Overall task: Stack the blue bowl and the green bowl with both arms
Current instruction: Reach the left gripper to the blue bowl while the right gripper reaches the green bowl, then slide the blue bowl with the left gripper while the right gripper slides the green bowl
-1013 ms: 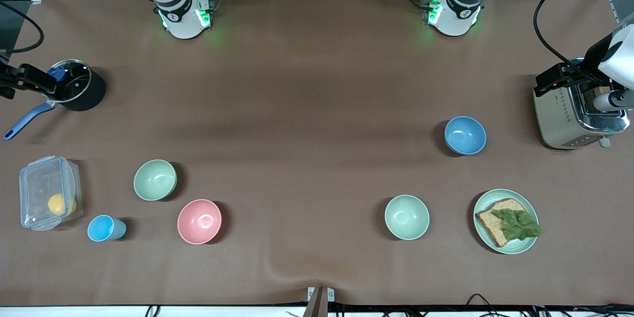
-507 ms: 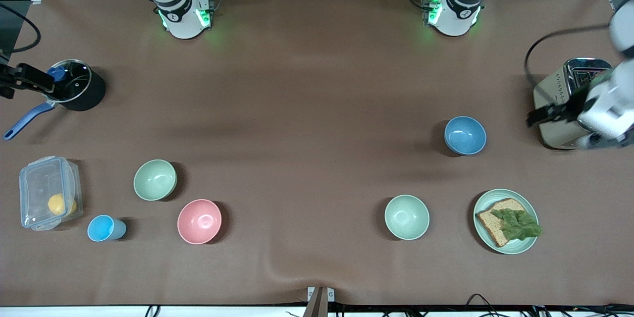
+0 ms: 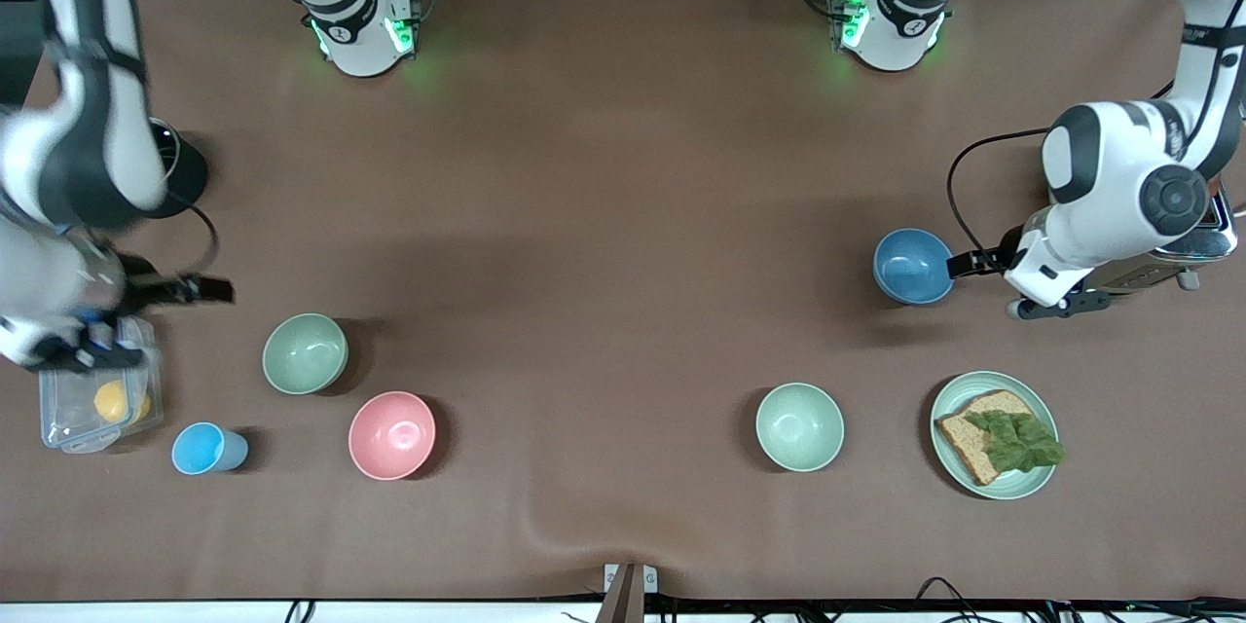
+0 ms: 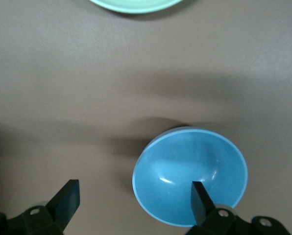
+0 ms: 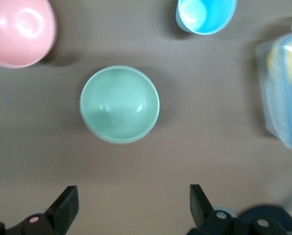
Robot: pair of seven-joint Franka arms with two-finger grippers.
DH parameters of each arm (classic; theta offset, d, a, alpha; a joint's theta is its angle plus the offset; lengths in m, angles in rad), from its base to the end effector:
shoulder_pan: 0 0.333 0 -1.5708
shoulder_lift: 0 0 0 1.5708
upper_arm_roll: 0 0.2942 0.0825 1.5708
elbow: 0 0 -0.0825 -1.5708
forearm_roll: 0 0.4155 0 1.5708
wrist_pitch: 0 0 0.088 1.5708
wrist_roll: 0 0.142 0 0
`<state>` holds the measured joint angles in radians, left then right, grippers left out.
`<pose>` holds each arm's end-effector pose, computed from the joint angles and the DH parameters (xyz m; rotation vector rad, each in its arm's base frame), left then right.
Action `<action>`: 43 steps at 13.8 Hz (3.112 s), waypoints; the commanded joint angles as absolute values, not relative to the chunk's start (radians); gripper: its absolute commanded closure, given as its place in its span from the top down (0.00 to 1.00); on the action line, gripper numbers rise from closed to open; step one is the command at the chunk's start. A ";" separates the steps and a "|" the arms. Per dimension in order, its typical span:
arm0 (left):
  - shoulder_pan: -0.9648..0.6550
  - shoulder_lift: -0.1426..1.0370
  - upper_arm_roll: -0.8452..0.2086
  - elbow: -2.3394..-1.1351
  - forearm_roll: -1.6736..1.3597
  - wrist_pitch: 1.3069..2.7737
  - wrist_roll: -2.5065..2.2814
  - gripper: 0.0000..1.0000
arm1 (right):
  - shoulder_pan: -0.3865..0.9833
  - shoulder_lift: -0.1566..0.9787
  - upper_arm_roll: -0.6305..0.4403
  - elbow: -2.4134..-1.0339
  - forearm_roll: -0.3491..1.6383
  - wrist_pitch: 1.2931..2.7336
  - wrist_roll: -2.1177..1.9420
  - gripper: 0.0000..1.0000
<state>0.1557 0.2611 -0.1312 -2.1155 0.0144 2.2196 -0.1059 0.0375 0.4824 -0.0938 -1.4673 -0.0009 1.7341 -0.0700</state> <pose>0.5678 0.0128 0.2006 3.1094 0.1908 -0.2426 0.6810 -0.0317 0.3220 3.0917 0.0308 -0.3352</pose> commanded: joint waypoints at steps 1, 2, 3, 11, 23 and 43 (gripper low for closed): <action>0.164 0.294 -0.140 -2.118 0.015 2.233 -0.091 1.00 | 0.038 0.578 -0.109 -1.471 0.050 1.839 -0.075 1.00; 0.167 0.305 -0.140 -2.118 0.015 2.233 -0.091 1.00 | 0.032 0.592 -0.109 -1.512 0.064 1.905 -0.075 1.00; 0.166 0.311 -0.140 -2.125 0.017 2.237 -0.091 1.00 | 0.029 0.600 -0.110 -1.550 0.066 1.961 -0.075 1.00; 0.166 0.340 -0.140 -2.181 0.061 2.318 -0.091 0.79 | -0.009 0.673 -0.112 -1.660 0.201 2.164 -0.077 0.02; 0.164 0.324 -0.150 -2.165 0.058 2.309 -0.092 0.00 | 0.086 0.516 -0.066 -1.652 0.207 1.974 0.110 0.00; 0.022 0.347 -0.445 -1.776 -0.011 2.029 -0.598 0.00 | 0.428 0.623 0.198 -1.702 0.198 2.338 1.373 0.00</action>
